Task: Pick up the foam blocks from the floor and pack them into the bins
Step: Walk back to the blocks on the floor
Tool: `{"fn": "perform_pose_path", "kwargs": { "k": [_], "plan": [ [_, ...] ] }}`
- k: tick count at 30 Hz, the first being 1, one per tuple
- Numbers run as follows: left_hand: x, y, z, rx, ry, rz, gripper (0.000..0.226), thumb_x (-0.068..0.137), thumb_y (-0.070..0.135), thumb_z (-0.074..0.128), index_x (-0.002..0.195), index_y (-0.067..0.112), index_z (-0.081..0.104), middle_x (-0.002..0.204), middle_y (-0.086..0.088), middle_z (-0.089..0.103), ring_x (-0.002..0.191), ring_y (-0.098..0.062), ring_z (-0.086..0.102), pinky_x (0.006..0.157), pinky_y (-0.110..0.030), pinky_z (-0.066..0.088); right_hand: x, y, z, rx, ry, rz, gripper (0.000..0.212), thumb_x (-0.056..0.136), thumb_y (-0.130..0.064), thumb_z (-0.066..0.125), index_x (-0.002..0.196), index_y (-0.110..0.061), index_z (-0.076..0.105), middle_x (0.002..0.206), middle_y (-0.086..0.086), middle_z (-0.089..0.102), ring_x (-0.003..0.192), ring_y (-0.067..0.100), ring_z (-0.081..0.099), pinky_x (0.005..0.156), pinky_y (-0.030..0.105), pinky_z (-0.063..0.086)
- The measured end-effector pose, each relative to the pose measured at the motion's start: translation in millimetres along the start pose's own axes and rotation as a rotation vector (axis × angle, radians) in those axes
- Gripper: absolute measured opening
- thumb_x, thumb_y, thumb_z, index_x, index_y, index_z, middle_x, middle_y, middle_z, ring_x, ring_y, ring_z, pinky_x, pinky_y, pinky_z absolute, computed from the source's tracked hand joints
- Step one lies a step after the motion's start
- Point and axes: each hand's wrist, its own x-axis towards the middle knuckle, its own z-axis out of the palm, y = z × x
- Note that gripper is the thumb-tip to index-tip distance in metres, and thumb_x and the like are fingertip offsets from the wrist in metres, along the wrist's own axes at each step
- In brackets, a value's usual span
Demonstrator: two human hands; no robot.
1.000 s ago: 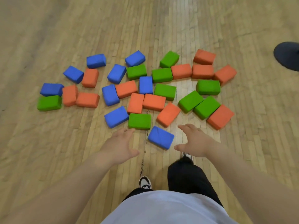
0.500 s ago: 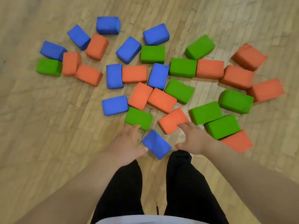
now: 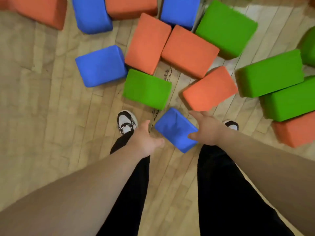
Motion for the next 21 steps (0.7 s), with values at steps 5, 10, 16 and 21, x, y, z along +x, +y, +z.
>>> {"fn": "perform_pose_path", "kwargs": {
  "k": [5, 10, 16, 21],
  "plan": [
    [103, -44, 56, -0.183, -0.063, -0.080, 0.105, 0.079, 0.039, 0.081, 0.162, 0.029, 0.017, 0.164, -0.005, 0.030, 0.143, -0.023, 0.041, 0.112, -0.033, 0.040, 114, 4, 72, 0.046, 0.009, 0.005, 0.100, 0.074, -0.050, 0.068, 0.161, -0.032, 0.022, 0.151, 0.012, 0.037, 0.140, 0.034, 0.041, 0.115, 0.036, 0.034],
    [176, -74, 98, -0.400, -0.052, -0.166, 0.109, 0.080, 0.031, 0.085, 0.163, 0.028, 0.015, 0.162, -0.001, 0.035, 0.142, -0.022, 0.043, 0.108, -0.027, 0.038, 187, 13, 108, -0.027, 0.079, 0.006, 0.086, 0.092, -0.029, 0.066, 0.163, -0.033, 0.017, 0.155, 0.013, 0.034, 0.139, 0.036, 0.041, 0.110, 0.037, 0.035],
    [189, -68, 120, -0.702, -0.145, -0.237, 0.118, 0.060, 0.028, 0.089, 0.157, 0.029, 0.022, 0.136, 0.001, 0.054, 0.117, -0.023, 0.062, 0.097, -0.047, 0.057, 198, 27, 105, 0.050, 0.101, -0.059, 0.076, 0.091, -0.023, 0.069, 0.158, -0.032, 0.034, 0.125, 0.015, 0.049, 0.117, 0.035, 0.055, 0.106, 0.038, 0.042],
    [129, -50, 98, -0.628, -0.033, -0.106, 0.084, 0.071, 0.019, 0.085, 0.142, 0.031, 0.042, 0.121, 0.010, 0.059, 0.105, -0.010, 0.064, 0.084, -0.022, 0.055, 147, 23, 64, 0.181, 0.135, -0.084, 0.075, 0.089, -0.020, 0.072, 0.155, -0.036, 0.040, 0.132, 0.005, 0.055, 0.113, 0.021, 0.056, 0.102, 0.033, 0.043]
  ]
}}
